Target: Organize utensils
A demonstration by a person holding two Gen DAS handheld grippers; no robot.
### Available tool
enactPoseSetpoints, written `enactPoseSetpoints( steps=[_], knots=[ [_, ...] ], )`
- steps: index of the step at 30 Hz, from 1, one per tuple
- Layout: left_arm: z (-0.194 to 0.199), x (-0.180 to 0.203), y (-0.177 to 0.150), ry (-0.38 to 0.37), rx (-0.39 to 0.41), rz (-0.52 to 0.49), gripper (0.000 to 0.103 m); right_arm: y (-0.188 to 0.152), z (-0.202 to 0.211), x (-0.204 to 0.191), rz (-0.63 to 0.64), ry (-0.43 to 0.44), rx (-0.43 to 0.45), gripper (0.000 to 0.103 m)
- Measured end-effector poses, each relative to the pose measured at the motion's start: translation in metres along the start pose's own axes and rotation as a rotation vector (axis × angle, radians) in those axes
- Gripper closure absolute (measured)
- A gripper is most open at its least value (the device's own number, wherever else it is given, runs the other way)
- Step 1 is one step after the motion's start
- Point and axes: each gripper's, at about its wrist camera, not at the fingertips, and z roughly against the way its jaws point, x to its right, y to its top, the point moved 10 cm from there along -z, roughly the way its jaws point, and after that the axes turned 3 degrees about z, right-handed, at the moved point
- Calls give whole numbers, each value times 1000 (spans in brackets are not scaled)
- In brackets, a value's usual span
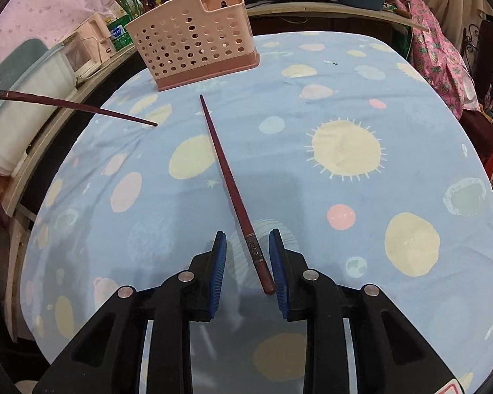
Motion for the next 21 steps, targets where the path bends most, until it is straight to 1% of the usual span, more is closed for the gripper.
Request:
enactPoseSetpoints(
  steps=[2, 3, 7, 9, 11, 15, 21],
  knots=[
    [0, 0, -1, 1, -2, -2, 96, 0, 0, -1, 23, -22, 3, 85],
    [0, 0, -1, 1, -4, -2, 96, -1, 0, 0, 32, -33, 3, 91],
    [-1, 2, -2, 0, -5, -6, 96, -2, 0, -2, 57, -42, -3, 94],
    [-1, 1, 0, -1, -4, -6, 96, -3, 3, -6, 56, -29, -10, 96],
    [0, 1, 3, -1, 0, -5, 96, 1, 12, -11, 58, -18, 2, 96],
    [4, -1, 13, 2, 21, -4, 96, 21, 40, -25, 69, 13, 56, 96],
    [13, -1, 33, 1, 61, -5, 96, 70, 91, -37, 70, 45, 188, 96]
  ],
)
